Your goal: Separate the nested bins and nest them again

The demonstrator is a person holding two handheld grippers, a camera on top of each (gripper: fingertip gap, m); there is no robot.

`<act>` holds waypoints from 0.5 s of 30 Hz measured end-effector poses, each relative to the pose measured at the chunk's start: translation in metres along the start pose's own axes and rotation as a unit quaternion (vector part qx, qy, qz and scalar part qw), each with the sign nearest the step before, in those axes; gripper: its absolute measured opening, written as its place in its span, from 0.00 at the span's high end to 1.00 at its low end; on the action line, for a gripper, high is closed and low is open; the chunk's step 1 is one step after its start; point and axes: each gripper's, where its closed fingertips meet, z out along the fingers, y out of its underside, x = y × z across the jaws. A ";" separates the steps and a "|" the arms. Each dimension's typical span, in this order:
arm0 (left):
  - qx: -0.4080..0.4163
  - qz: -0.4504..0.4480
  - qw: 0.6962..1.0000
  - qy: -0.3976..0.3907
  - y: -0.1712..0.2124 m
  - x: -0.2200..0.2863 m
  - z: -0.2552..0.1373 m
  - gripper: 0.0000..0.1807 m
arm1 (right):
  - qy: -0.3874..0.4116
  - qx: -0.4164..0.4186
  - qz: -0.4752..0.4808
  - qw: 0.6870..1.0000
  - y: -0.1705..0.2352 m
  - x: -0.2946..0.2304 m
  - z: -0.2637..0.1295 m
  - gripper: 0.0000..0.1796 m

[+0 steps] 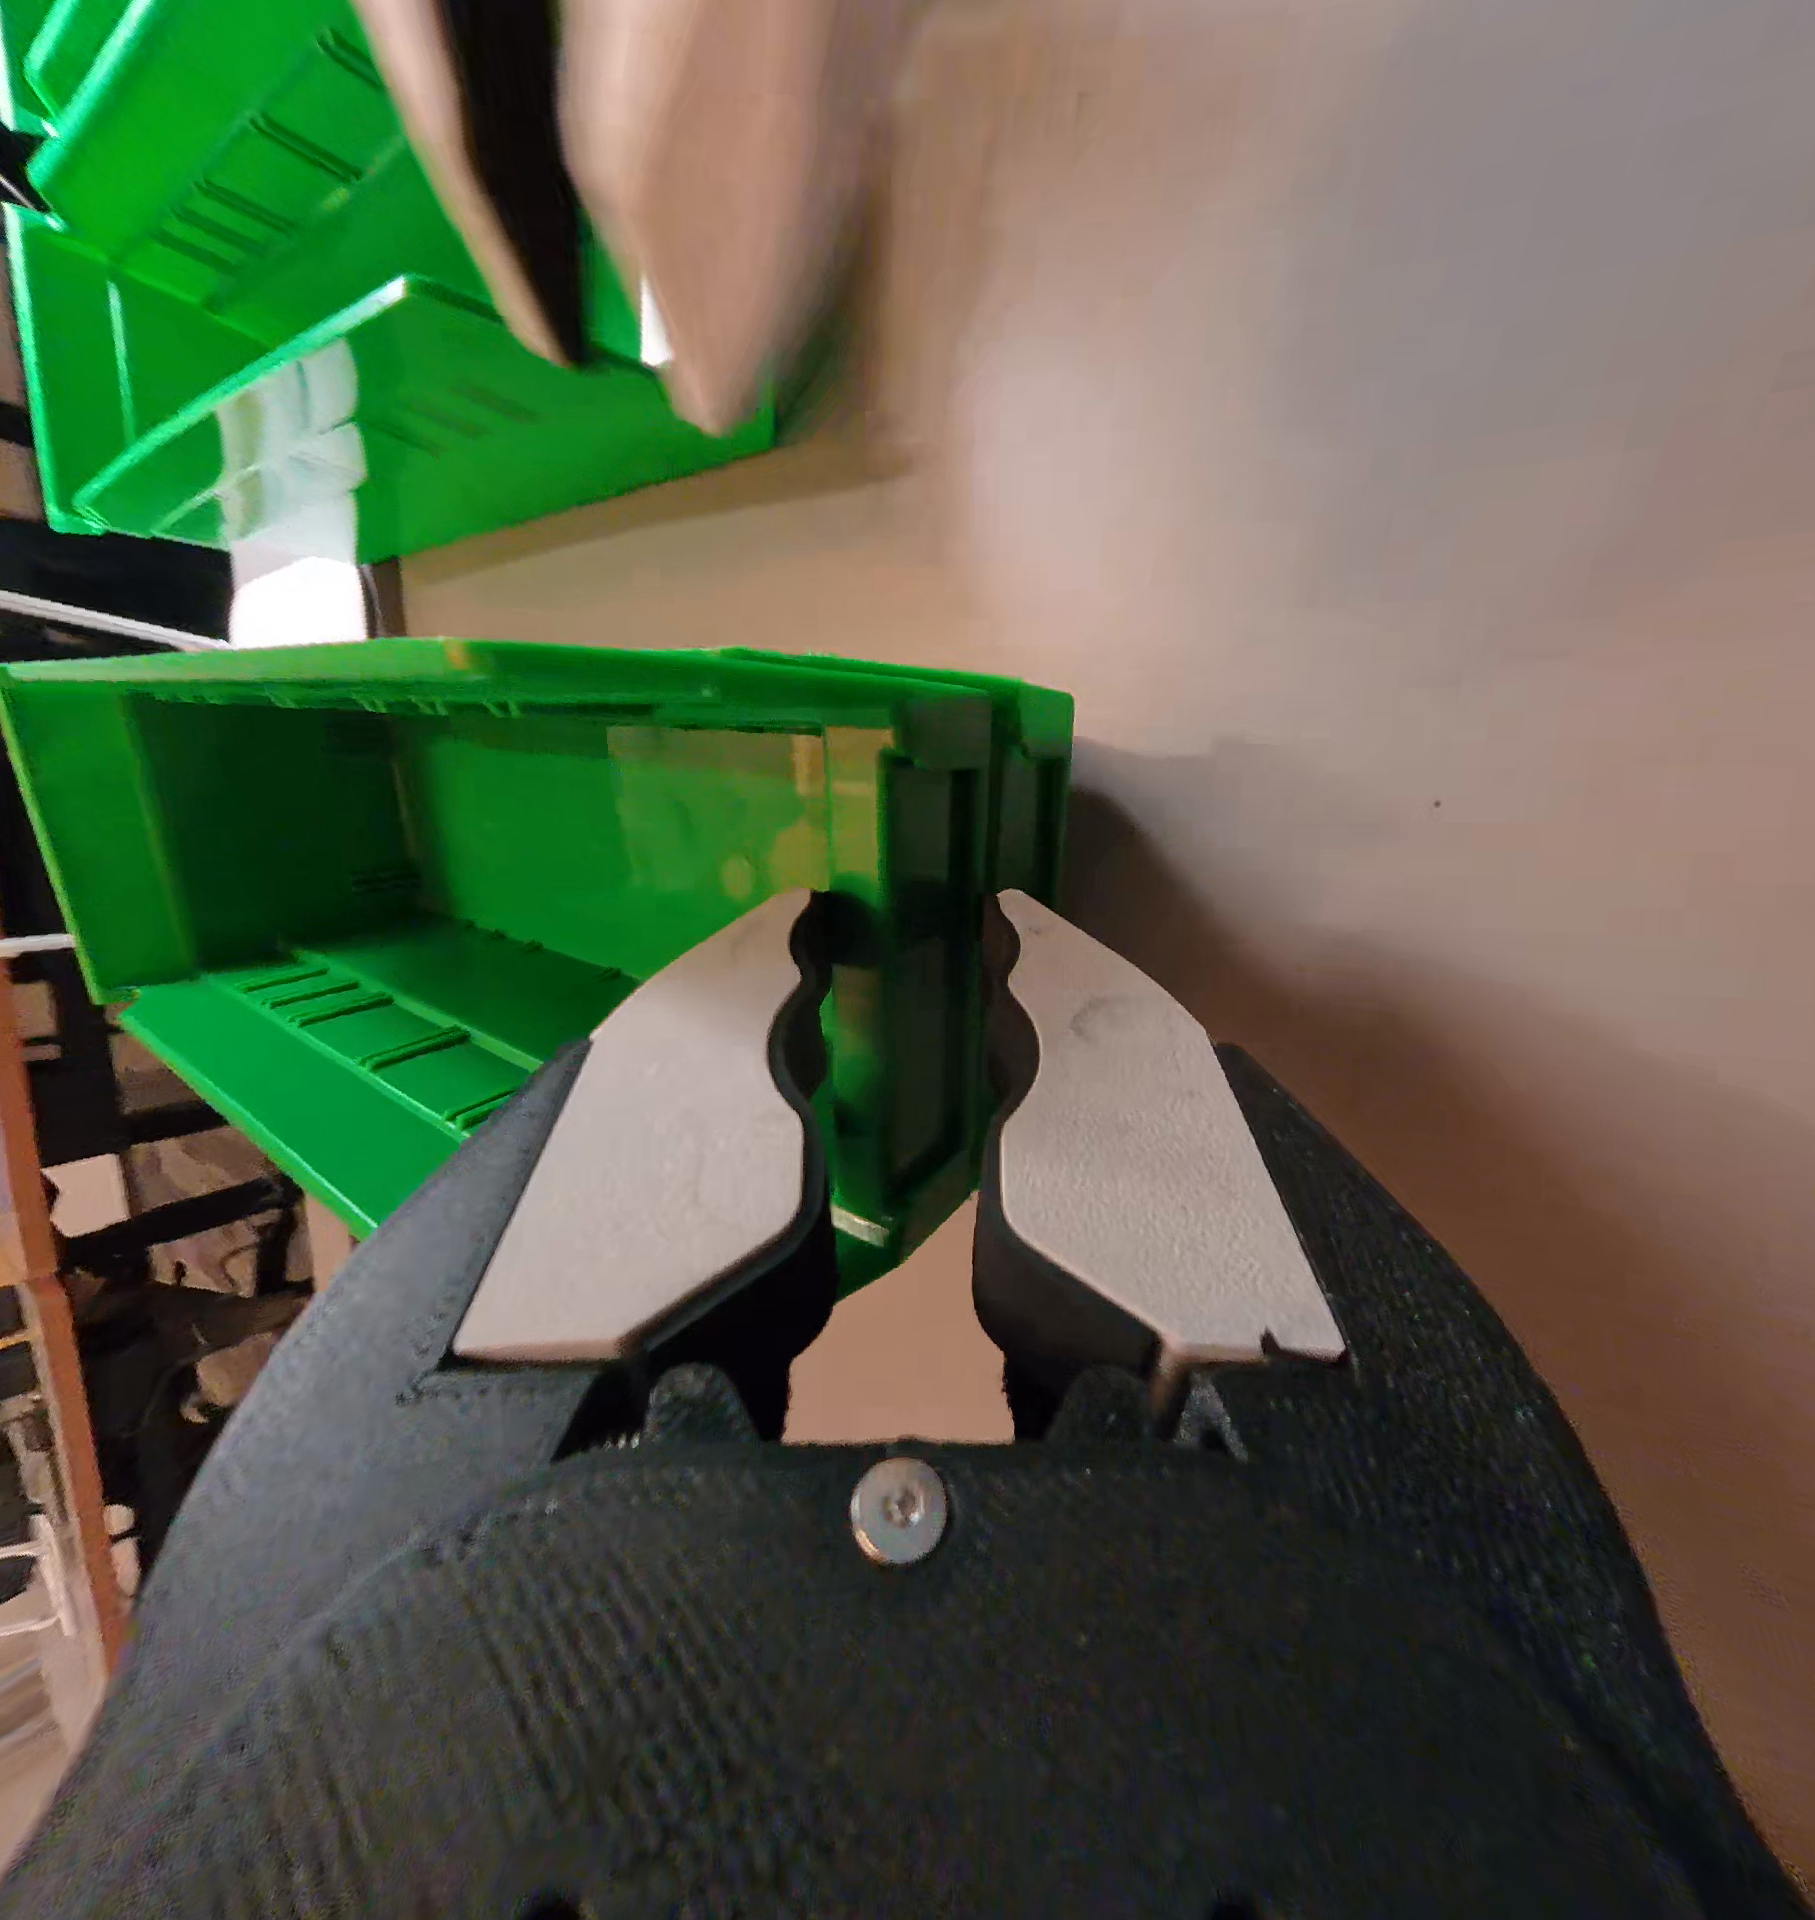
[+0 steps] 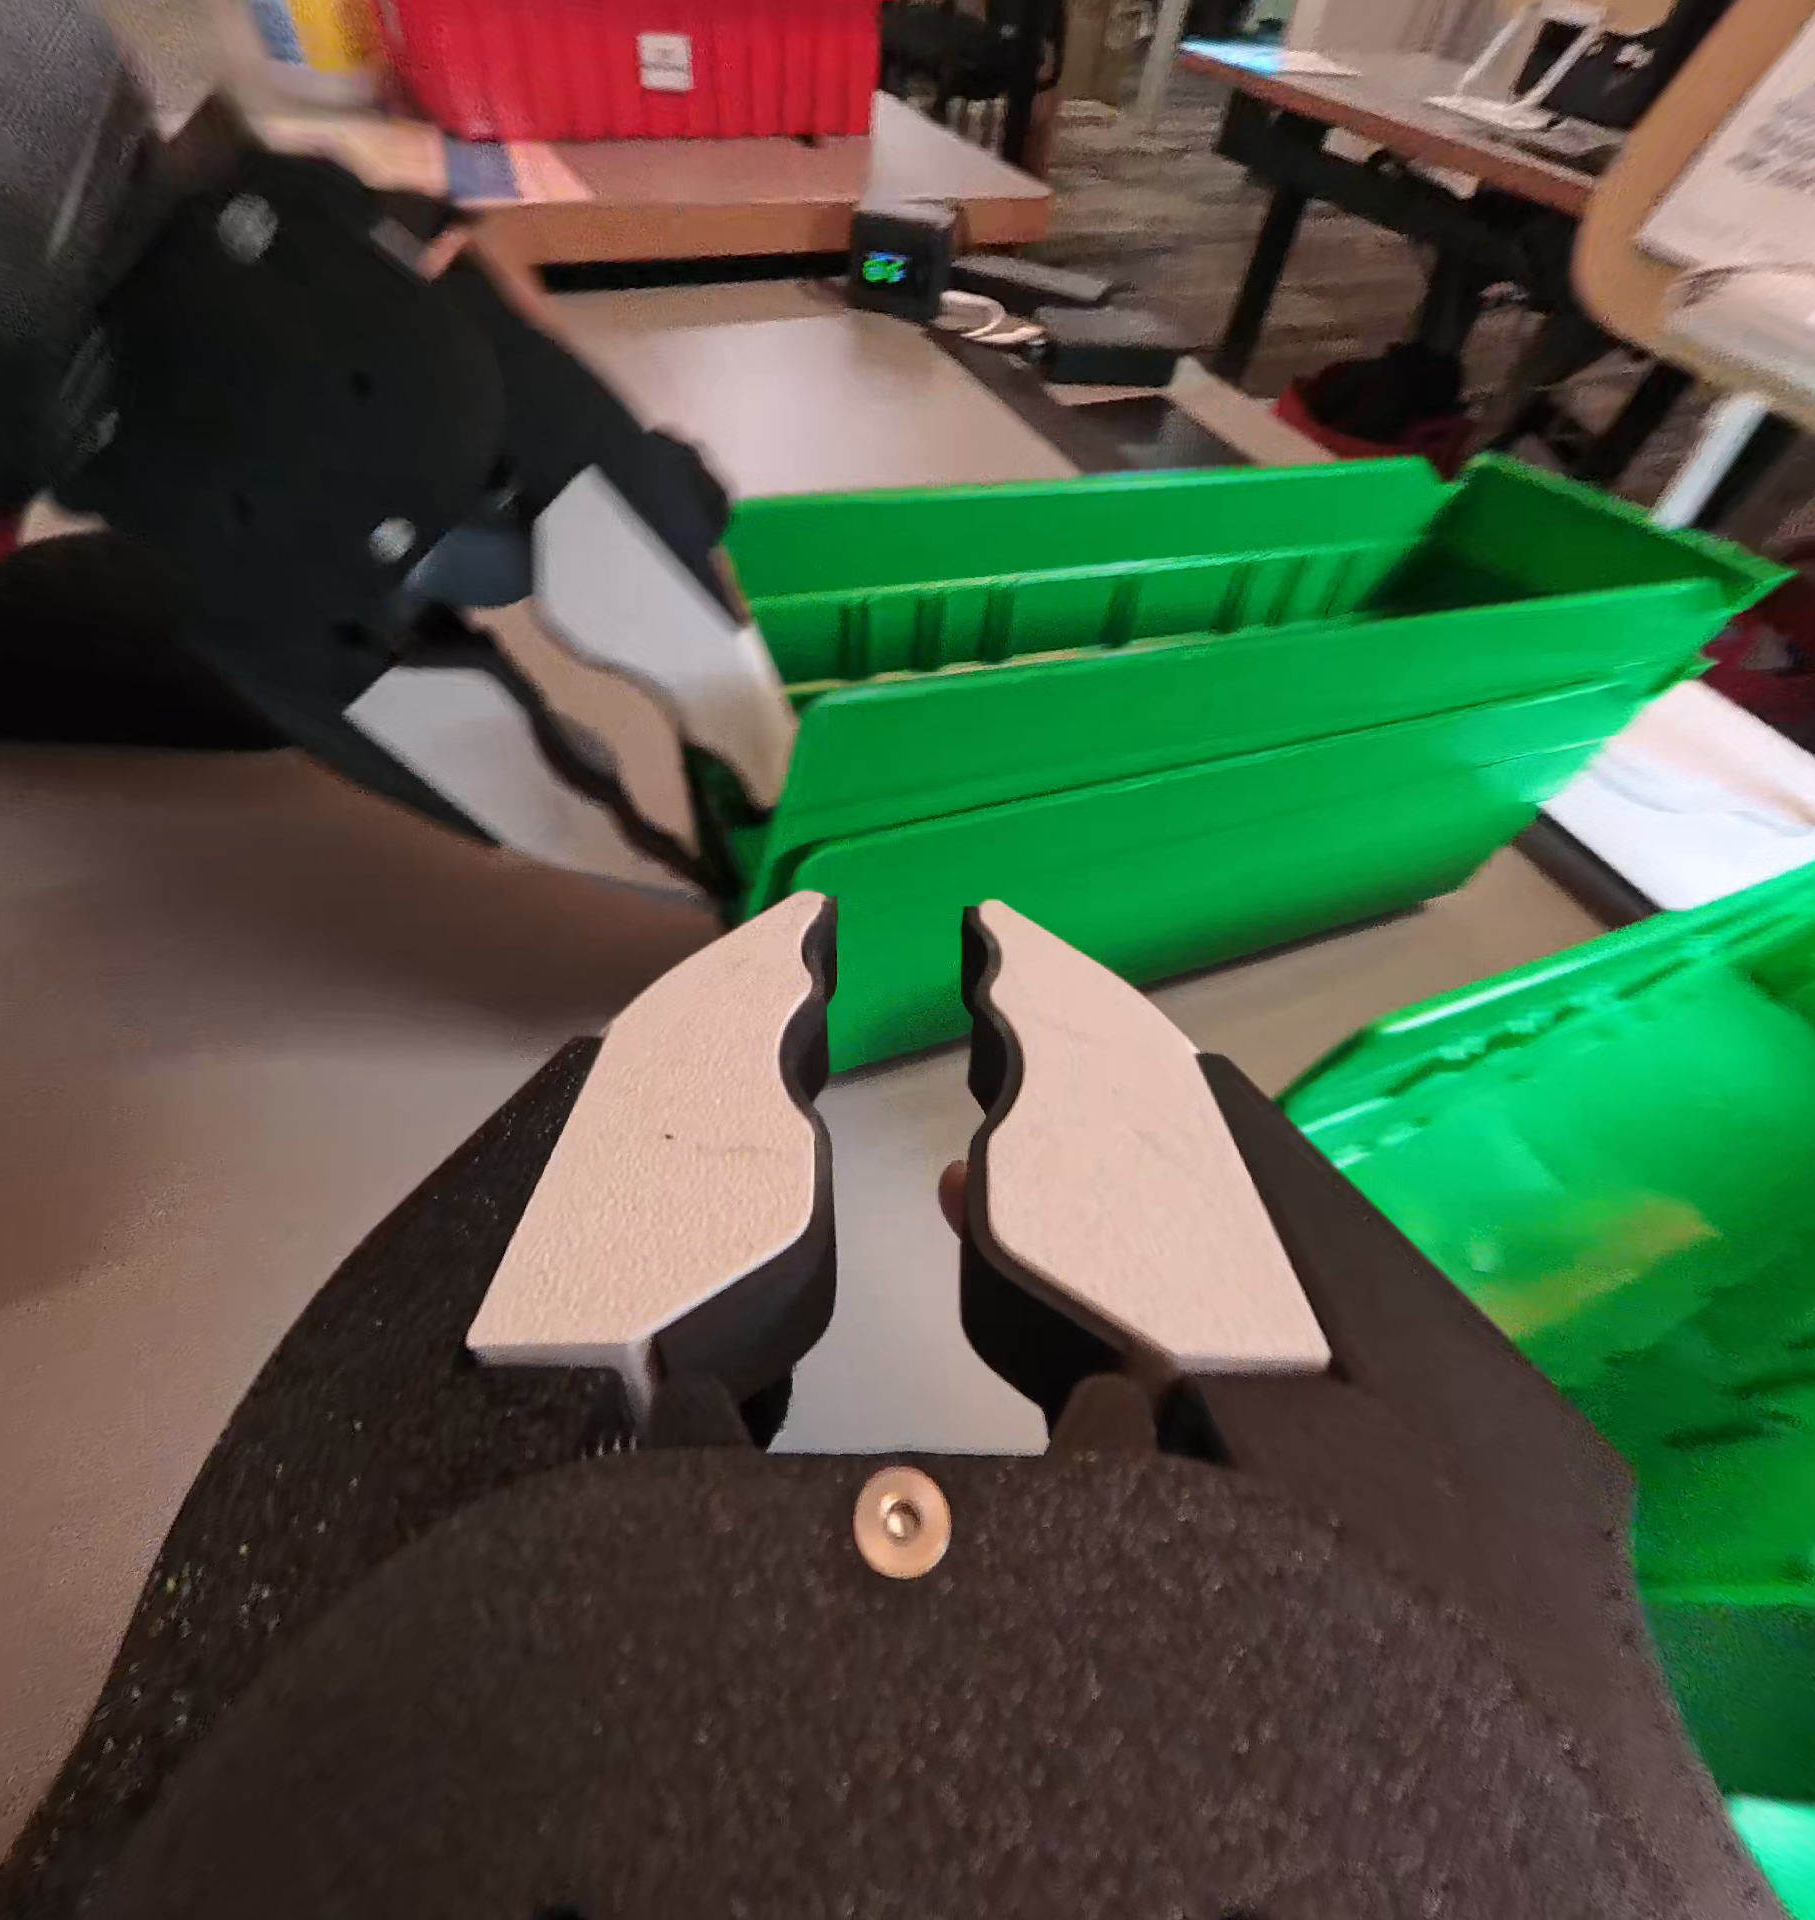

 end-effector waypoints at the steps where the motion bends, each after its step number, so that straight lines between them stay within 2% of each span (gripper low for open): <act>1: 0.004 0.010 1.000 -0.009 0.001 0.000 -0.001 0.84 | 0.014 0.000 0.000 1.000 -0.009 0.011 -0.004 0.87; 5: 0.003 0.061 0.997 -0.054 0.005 0.003 -0.001 0.84 | 0.038 -0.015 0.023 0.999 -0.050 0.057 -0.004 0.85; 8: 0.015 0.067 0.996 -0.065 0.004 0.005 -0.003 0.84 | 0.073 -0.081 -0.005 0.994 -0.066 0.109 0.019 0.82; 11: 0.025 0.065 0.995 -0.072 0.005 0.005 -0.003 0.84 | 0.102 -0.190 -0.018 0.976 -0.056 0.170 0.051 0.76; 15: 0.034 0.069 0.994 -0.074 0.007 0.007 -0.006 0.84 | 0.064 -0.281 -0.007 0.957 -0.034 0.215 0.093 0.70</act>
